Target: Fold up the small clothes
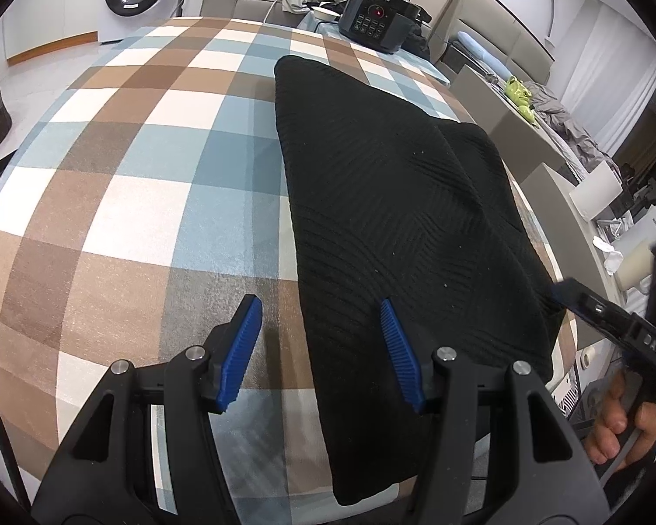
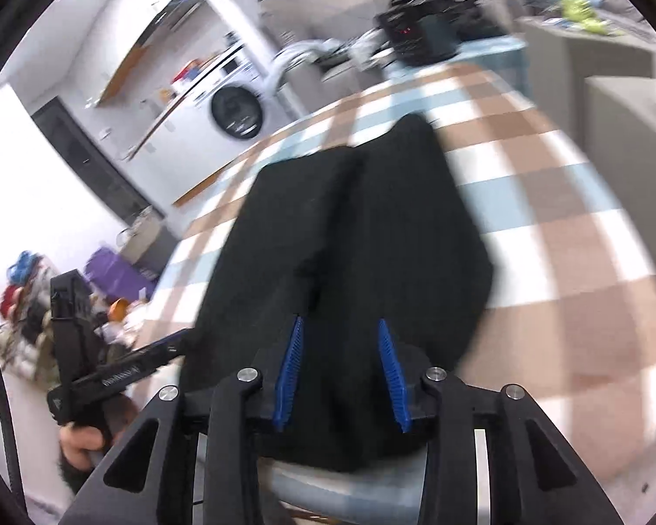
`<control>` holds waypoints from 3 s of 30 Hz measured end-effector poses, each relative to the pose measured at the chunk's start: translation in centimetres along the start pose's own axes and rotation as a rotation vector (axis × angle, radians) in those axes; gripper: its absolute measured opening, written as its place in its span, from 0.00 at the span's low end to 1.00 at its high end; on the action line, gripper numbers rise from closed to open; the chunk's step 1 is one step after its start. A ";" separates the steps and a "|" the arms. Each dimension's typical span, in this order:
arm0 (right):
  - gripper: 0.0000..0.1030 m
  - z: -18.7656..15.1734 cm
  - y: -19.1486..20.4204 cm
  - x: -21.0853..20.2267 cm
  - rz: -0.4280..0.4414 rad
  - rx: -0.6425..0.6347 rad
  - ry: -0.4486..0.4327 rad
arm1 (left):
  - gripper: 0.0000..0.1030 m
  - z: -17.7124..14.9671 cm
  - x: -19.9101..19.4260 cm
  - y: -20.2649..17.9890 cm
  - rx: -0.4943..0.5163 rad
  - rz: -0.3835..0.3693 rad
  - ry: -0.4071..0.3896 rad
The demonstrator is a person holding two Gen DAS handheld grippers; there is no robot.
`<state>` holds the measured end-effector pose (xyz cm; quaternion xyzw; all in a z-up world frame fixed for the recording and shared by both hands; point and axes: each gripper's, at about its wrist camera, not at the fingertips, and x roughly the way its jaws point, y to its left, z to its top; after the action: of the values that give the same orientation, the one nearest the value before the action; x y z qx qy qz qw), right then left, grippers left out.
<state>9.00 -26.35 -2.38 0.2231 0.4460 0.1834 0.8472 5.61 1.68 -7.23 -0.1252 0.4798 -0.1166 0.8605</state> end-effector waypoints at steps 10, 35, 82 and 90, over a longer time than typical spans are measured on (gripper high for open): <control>0.05 -0.5 0.1 1.9 -0.040 0.056 0.035 | 0.56 -0.4 0.1 0.2 -0.001 -0.012 -0.001; 0.10 10.3 -0.2 10.4 -0.141 -0.017 0.128 | 0.57 -0.1 0.5 0.6 -0.014 -0.014 0.009; 0.24 -3.2 -1.9 -3.0 -0.136 -0.027 -0.014 | 0.57 -4.5 -1.7 -1.6 0.039 -0.044 0.011; 0.10 -3.0 -2.7 -1.0 -0.222 -0.010 -0.019 | 0.53 -4.0 -0.9 -1.5 -0.007 -0.073 0.002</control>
<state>6.27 -28.45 -4.61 0.1698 0.4589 0.0884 0.8676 1.66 0.14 -8.06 -0.1456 0.4763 -0.1462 0.8547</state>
